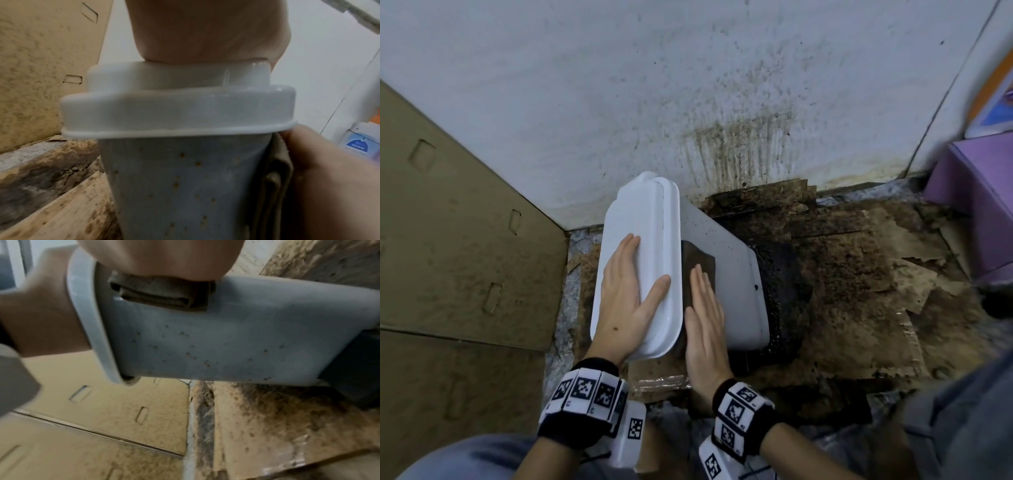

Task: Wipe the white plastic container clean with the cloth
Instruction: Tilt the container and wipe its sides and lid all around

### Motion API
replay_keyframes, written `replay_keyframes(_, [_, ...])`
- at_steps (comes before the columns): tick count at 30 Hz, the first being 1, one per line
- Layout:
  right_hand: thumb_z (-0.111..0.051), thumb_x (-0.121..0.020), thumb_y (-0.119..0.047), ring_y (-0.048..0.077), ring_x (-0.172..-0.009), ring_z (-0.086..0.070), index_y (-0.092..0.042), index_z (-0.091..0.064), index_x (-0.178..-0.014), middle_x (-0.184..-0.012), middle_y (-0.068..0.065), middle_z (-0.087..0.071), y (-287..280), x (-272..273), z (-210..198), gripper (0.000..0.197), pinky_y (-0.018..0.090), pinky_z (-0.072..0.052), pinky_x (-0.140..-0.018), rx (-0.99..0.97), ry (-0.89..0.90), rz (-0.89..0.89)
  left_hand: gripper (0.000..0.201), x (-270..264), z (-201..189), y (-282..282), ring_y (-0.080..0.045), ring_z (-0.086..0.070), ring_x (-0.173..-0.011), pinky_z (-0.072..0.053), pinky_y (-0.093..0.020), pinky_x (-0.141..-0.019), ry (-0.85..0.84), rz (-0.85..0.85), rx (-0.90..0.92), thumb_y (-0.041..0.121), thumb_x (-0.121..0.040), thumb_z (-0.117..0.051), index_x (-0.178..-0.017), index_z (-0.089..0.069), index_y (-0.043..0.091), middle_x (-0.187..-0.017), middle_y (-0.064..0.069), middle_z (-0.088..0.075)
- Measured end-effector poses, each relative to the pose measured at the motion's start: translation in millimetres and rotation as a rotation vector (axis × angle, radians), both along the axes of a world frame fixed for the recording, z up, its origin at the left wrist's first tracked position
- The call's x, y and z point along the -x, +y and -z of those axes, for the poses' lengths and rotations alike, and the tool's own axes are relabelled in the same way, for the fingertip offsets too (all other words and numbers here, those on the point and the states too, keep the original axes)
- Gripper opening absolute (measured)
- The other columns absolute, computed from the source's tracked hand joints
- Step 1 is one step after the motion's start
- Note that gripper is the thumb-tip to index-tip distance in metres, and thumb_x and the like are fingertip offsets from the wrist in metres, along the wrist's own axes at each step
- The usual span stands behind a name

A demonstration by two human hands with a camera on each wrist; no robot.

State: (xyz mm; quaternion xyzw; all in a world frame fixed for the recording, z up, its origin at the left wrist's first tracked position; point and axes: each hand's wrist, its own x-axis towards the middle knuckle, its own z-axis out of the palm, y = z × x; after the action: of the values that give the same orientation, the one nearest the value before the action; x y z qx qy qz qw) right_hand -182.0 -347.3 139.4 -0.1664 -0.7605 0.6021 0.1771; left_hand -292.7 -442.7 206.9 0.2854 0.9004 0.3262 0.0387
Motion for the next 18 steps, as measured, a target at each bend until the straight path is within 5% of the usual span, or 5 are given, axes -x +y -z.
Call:
replay_keyframes(6, [-0.019,-0.106,-0.038,0.005,-0.155,-0.009,-0.026,-0.014,-0.161,-0.168,-0.016,-0.01,26,-7,41,0.056,0.032,-0.009,-0.125,-0.084,-0.007,-0.007,0.082,-2,-2,1,-0.008,-0.014,-0.155,-0.013,-0.035,-0.128,-0.021,0.002,-0.006,0.064,-0.094,-0.043,-0.161,-0.02,0.023,-0.169,0.008,-0.018])
replay_keyframes(12, [-0.02,-0.106,-0.041,-0.007,-0.151,0.0,-0.032,-0.008,-0.158,-0.169,-0.01,-0.004,54,-18,102,0.054,0.031,-0.003,-0.127,0.116,-0.238,0.094,0.082,-3,-4,2,-0.007,-0.014,-0.155,-0.013,-0.037,-0.128,-0.052,0.004,-0.021,0.066,-0.093,-0.045,-0.161,-0.019,0.027,-0.168,0.012,-0.017])
replay_keyframes(15, [-0.023,-0.111,-0.029,-0.003,-0.149,0.002,-0.024,-0.004,-0.159,-0.169,-0.005,0.001,67,-22,117,0.052,0.023,0.004,-0.124,0.19,-0.368,0.102,0.082,-3,-4,2,-0.007,-0.014,-0.155,-0.014,-0.04,-0.128,-0.057,0.005,-0.026,0.065,-0.093,-0.046,-0.161,-0.019,0.027,-0.168,0.012,-0.017])
replay_keyframes(18, [-0.024,-0.111,-0.029,0.006,-0.154,0.0,-0.022,-0.004,-0.16,-0.169,-0.006,0.0,75,-21,123,0.054,0.031,0.001,-0.126,0.264,-0.437,0.129,0.082,-4,-5,3,-0.008,-0.014,-0.155,-0.014,-0.041,-0.129,-0.049,0.005,-0.025,0.065,-0.093,-0.046,-0.161,-0.019,0.027,-0.168,0.011,-0.017])
